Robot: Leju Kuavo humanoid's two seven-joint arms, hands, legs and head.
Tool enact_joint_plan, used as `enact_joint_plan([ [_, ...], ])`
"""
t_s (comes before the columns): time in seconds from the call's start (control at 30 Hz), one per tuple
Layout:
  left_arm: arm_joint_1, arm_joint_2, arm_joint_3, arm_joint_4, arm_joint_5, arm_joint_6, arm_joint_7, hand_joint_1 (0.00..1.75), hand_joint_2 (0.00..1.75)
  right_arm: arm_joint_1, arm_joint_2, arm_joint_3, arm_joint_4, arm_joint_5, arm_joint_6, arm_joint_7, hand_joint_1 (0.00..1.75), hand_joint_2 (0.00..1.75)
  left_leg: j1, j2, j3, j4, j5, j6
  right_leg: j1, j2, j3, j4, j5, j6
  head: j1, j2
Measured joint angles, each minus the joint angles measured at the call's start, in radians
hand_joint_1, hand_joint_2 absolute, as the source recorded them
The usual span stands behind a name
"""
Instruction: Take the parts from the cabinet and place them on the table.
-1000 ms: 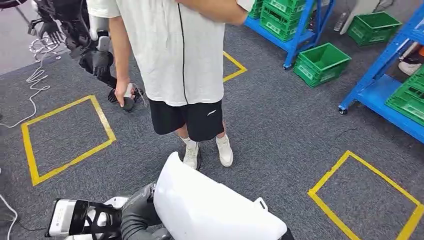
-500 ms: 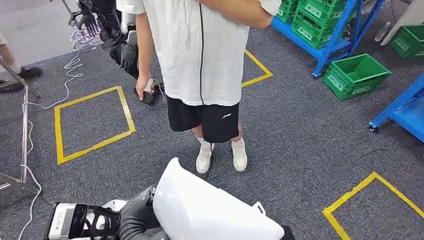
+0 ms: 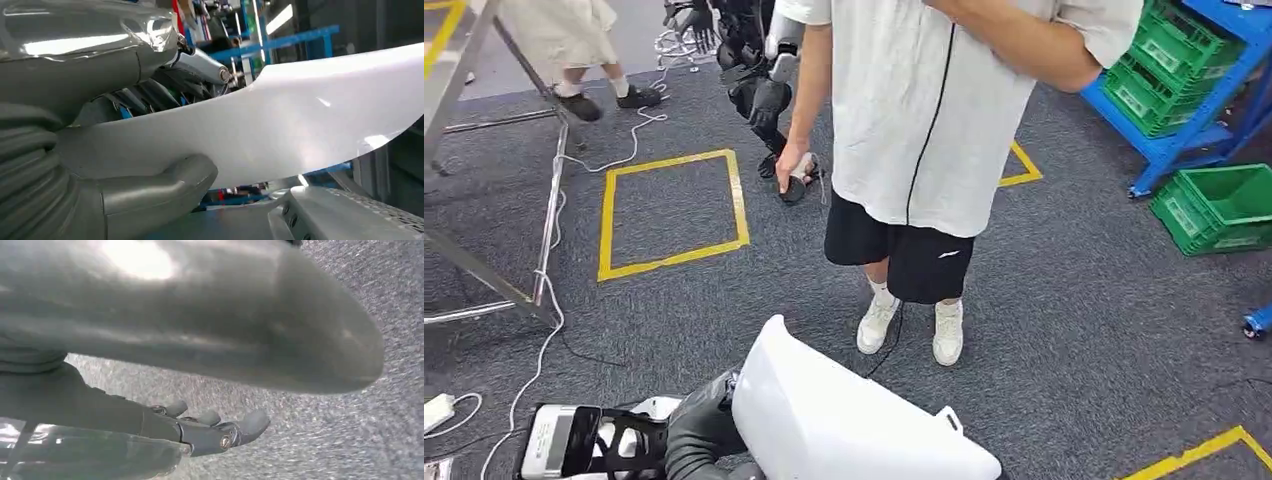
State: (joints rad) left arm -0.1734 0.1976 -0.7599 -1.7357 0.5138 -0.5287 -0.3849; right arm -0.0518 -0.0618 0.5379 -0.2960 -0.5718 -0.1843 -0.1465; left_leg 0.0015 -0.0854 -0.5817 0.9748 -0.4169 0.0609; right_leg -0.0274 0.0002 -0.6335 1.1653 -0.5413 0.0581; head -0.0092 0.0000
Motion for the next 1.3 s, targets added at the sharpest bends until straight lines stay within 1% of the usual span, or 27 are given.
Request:
enact_joint_plan([
  [0.03, 0.000, 0.000, 0.000, 0.000, 0.000, 0.000, 0.000, 1.75, 1.75, -0.001, 0.000, 0.000, 0.000, 0.000, 0.000, 0.000, 0.00, 0.00, 0.002, -0.012, 0.000, 0.007, -0.005, -0.007, -0.006, 0.016, 0.044, -0.099, 0.043, 0.014, 0.000, 0.000],
  [0.07, 0.000, 0.000, 0.000, 0.000, 0.000, 0.000, 0.000, 1.75, 1.75, -0.001, 0.000, 0.000, 0.000, 0.000, 0.000, 0.000, 0.00, 0.00, 0.005, -0.021, -0.003, 0.015, -0.010, -0.015, -0.013, 0.048, 0.068, -0.155, 0.064, 0.015, 0.001, 0.000],
  [0.13, 0.000, -0.001, 0.000, 0.000, 0.000, 0.000, 0.002, 1.75, 1.75, -0.002, 0.001, 0.000, 0.001, 0.000, 0.002, 0.000, 0.00, 0.00, -0.001, -0.035, -0.010, 0.023, -0.016, -0.027, -0.002, 0.038, 0.071, -0.155, 0.064, -0.017, 0.000, 0.000],
  [0.2, 0.002, 0.000, 0.000, 0.000, -0.001, 0.000, 0.002, 1.75, 1.75, -0.005, 0.001, 0.000, 0.001, 0.000, 0.003, 0.000, 0.00, 0.00, 0.005, -0.046, -0.013, 0.020, -0.014, -0.039, 0.007, 0.027, 0.074, -0.154, 0.065, -0.035, 0.000, 0.000],
  [0.23, 0.002, 0.000, 0.000, 0.000, -0.001, 0.000, 0.003, 1.75, 1.75, -0.006, 0.005, 0.000, 0.001, 0.001, 0.005, 0.000, 0.00, 0.00, 0.007, -0.043, -0.015, 0.026, -0.019, -0.042, -0.005, 0.018, 0.076, -0.160, 0.069, -0.043, -0.001, 0.000],
  [0.3, 0.000, 0.001, 0.001, 0.000, -0.001, -0.002, 0.003, 1.75, 1.75, -0.007, 0.003, 0.000, 0.001, 0.003, 0.005, -0.001, 0.00, 0.00, 0.003, 0.053, -0.047, 0.100, -0.063, -0.051, 0.001, 0.004, 0.082, -0.160, 0.065, -0.056, -0.008, 0.000],
  [0.37, 0.000, 0.001, 0.001, 0.000, -0.001, -0.002, 0.003, 1.75, 1.75, -0.002, 0.003, 0.000, 0.002, 0.003, 0.006, -0.001, 0.00, 0.00, 0.010, 0.081, -0.132, 0.263, -0.134, -0.058, 0.010, -0.018, 0.086, -0.160, 0.060, -0.063, -0.008, 0.000],
  [0.43, 0.000, 0.002, 0.000, 0.001, -0.001, -0.002, 0.005, 1.75, 1.75, 0.000, 0.002, 0.000, 0.004, 0.003, 0.006, 0.000, 0.00, 0.00, 0.010, 0.083, -0.181, 0.338, -0.142, -0.058, 0.016, -0.042, 0.088, -0.160, 0.055, -0.069, -0.008, 0.000],
  [0.47, 0.000, 0.002, 0.000, 0.002, -0.001, -0.002, 0.005, 1.75, 1.75, 0.000, 0.002, 0.000, 0.005, 0.003, 0.006, 0.000, 0.00, 0.00, 0.010, 0.084, -0.170, 0.308, -0.117, -0.055, 0.019, -0.053, 0.091, -0.160, 0.052, -0.072, -0.008, 0.000],
  [0.53, 0.000, 0.002, 0.001, 0.002, -0.001, -0.002, 0.005, 1.75, 1.75, -0.002, 0.005, 0.000, 0.005, 0.003, 0.007, -0.001, 0.00, 0.00, 0.004, 0.102, -0.089, 0.149, -0.033, -0.036, 0.025, -0.072, 0.100, -0.160, 0.044, -0.072, -0.008, 0.000],
  [0.57, -0.001, 0.002, 0.001, 0.002, -0.001, -0.002, 0.005, 1.75, 1.75, -0.002, 0.006, 0.000, 0.005, 0.003, 0.007, -0.001, 0.00, 0.00, -0.008, 0.145, -0.039, 0.060, -0.003, -0.019, 0.027, -0.081, 0.107, -0.161, 0.040, -0.071, -0.008, 0.000],
  [0.6, -0.001, 0.002, 0.002, 0.002, -0.001, -0.002, 0.005, 1.75, 1.75, -0.002, 0.009, 0.000, 0.005, 0.003, 0.008, -0.001, 0.00, 0.00, -0.014, 0.169, -0.034, 0.052, -0.017, -0.013, 0.034, -0.090, 0.110, -0.162, 0.036, -0.066, -0.004, 0.000],
  [0.73, -0.003, 0.003, 0.002, 0.000, -0.001, -0.002, 0.005, 1.75, 1.75, -0.004, 0.013, 0.000, 0.005, 0.003, 0.009, 0.000, 0.00, 0.00, -0.023, 0.121, -0.028, 0.023, -0.009, 0.003, 0.033, -0.135, 0.127, -0.177, 0.031, -0.050, -0.006, 0.000],
  [0.77, 0.001, 0.002, 0.002, -0.003, -0.002, -0.003, 0.006, 1.75, 1.75, -0.004, 0.010, 0.000, 0.004, 0.003, 0.009, -0.002, 0.00, 0.00, -0.008, 0.106, -0.004, -0.004, 0.007, -0.001, 0.029, -0.099, 0.123, -0.165, 0.022, -0.047, -0.004, 0.000],
  [0.8, -0.004, 0.002, 0.002, -0.004, 0.001, -0.003, 0.005, 1.75, 1.75, -0.004, 0.010, 0.001, 0.004, 0.003, 0.010, -0.002, 0.00, 0.00, -0.005, 0.098, 0.003, -0.016, 0.011, 0.007, 0.027, -0.049, 0.104, -0.124, 0.001, -0.050, -0.003, 0.000],
  [0.83, -0.007, -0.003, 0.002, -0.004, 0.000, -0.003, 0.006, 1.75, 1.75, -0.003, 0.010, 0.001, 0.005, 0.003, 0.010, -0.002, 0.00, 0.00, -0.005, 0.086, 0.003, -0.016, 0.013, 0.008, 0.024, -0.020, 0.068, -0.054, -0.026, -0.055, -0.002, 0.000],
  [0.9, -0.005, -0.003, 0.000, -0.003, -0.002, -0.003, 0.008, 1.75, 1.75, 0.002, 0.006, 0.001, 0.006, 0.003, 0.011, -0.002, 0.00, 0.00, -0.005, 0.054, 0.001, -0.015, 0.012, 0.007, 0.016, -0.004, -0.020, 0.103, -0.077, -0.054, 0.000, 0.000],
  [0.93, -0.005, -0.003, 0.000, -0.003, -0.002, -0.003, 0.008, 1.75, 1.75, 0.006, 0.005, 0.001, 0.007, 0.003, 0.013, -0.001, 0.00, 0.00, -0.004, 0.038, 0.001, -0.015, 0.011, 0.006, 0.012, -0.004, -0.045, 0.138, -0.079, -0.046, 0.000, 0.000],
  [0.97, -0.003, -0.003, -0.002, -0.003, -0.002, -0.003, 0.008, 1.75, 1.75, 0.009, 0.004, 0.001, 0.007, 0.003, 0.014, -0.001, 0.00, 0.00, -0.003, 0.022, 0.002, -0.014, 0.011, 0.003, 0.005, -0.004, -0.044, 0.117, -0.059, -0.032, 0.000, 0.000],
  [1.0, -0.003, -0.003, -0.002, -0.003, -0.002, -0.003, 0.008, 1.75, 1.75, 0.009, 0.003, 0.001, 0.008, 0.003, 0.014, -0.001, 0.00, 0.00, 0.000, 0.007, 0.003, -0.011, 0.009, -0.001, -0.001, -0.003, -0.018, 0.049, -0.022, -0.014, 0.000, 0.000],
  [1.03, -0.003, -0.003, -0.002, -0.003, -0.002, -0.003, 0.008, 1.75, 1.75, 0.008, 0.002, 0.001, 0.008, 0.003, 0.015, -0.001, 0.00, 0.00, 0.004, -0.007, 0.002, -0.003, 0.005, -0.009, -0.009, 0.004, 0.025, -0.051, 0.024, 0.006, 0.000, 0.000],
  [1.07, -0.003, -0.003, -0.002, -0.003, -0.002, -0.003, 0.008, 1.75, 1.75, 0.008, 0.002, 0.001, 0.008, 0.003, 0.015, -0.001, 0.00, 0.00, 0.007, -0.019, 0.000, 0.009, -0.002, -0.019, -0.019, 0.027, 0.069, -0.144, 0.062, 0.020, 0.000, 0.000],
  [1.1, -0.001, -0.002, -0.002, -0.002, -0.002, -0.003, 0.008, 1.75, 1.75, 0.008, 0.005, 0.001, 0.008, 0.003, 0.016, -0.001, 0.00, 0.00, 0.003, -0.027, -0.004, 0.016, -0.009, -0.030, -0.012, 0.055, 0.065, -0.140, 0.059, 0.012, 0.004, 0.000],
  [1.17, -0.002, -0.003, -0.002, -0.003, -0.002, -0.004, 0.008, 1.75, 1.75, 0.005, 0.003, 0.001, 0.008, 0.003, 0.016, 0.000, 0.00, 0.00, 0.004, -0.039, -0.014, 0.023, -0.012, -0.040, -0.008, 0.050, 0.072, -0.148, 0.060, -0.018, 0.002, 0.000],
  [1.23, 0.001, -0.001, -0.002, -0.003, 0.000, -0.005, 0.008, 1.75, 1.75, 0.004, 0.004, 0.001, 0.009, 0.003, 0.016, -0.002, 0.00, 0.00, 0.011, -0.054, -0.018, 0.021, -0.009, -0.050, -0.004, 0.034, 0.075, -0.149, 0.064, -0.034, 0.001, 0.000],
  [1.27, 0.001, 0.000, -0.002, -0.003, 0.001, -0.005, 0.008, 1.75, 1.75, 0.002, 0.003, 0.001, 0.009, 0.003, 0.016, -0.003, 0.00, 0.00, 0.015, -0.036, -0.020, 0.033, -0.016, -0.052, -0.011, 0.024, 0.076, -0.152, 0.066, -0.040, -0.001, 0.000],
  [1.3, 0.000, 0.002, 0.000, -0.003, 0.003, -0.004, 0.008, 1.75, 1.75, 0.003, 0.002, 0.001, 0.009, 0.003, 0.016, -0.003, 0.00, 0.00, 0.009, 0.021, -0.034, 0.068, -0.038, -0.055, -0.008, 0.016, 0.079, -0.152, 0.064, -0.050, -0.006, 0.000],
])
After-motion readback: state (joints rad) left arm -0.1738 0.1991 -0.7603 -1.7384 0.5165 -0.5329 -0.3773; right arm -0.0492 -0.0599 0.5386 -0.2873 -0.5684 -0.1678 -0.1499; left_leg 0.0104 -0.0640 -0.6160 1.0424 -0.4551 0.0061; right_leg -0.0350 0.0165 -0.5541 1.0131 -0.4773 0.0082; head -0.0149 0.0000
